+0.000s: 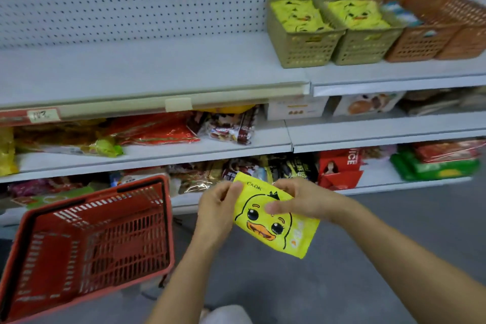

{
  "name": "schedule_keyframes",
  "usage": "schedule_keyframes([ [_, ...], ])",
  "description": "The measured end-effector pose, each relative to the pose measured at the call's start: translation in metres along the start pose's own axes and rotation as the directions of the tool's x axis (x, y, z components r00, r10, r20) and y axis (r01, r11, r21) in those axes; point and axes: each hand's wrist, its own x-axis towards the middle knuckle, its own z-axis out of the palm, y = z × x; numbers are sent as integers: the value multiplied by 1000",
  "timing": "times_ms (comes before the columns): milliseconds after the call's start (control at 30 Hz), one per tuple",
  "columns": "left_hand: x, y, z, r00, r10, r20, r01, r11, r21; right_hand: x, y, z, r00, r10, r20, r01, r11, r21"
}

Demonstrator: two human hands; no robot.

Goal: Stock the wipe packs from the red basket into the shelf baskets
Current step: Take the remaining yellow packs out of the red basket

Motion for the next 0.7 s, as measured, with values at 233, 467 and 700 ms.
schedule_keyframes([
  [233, 55, 86, 75, 949, 212, -234, -221, 975, -13, -10, -4, -94, 748, -111, -655, 26, 990, -138],
  [467, 149, 176, 137, 920, 317, -230, -338, 939, -59, 14, -20, -203, 791, 38, -611, 407, 713, 571],
  [700, 265, 242, 184, 967, 256, 8, -252, 957, -142, 51, -52, -332, 638, 1, -770, 523, 733, 435],
])
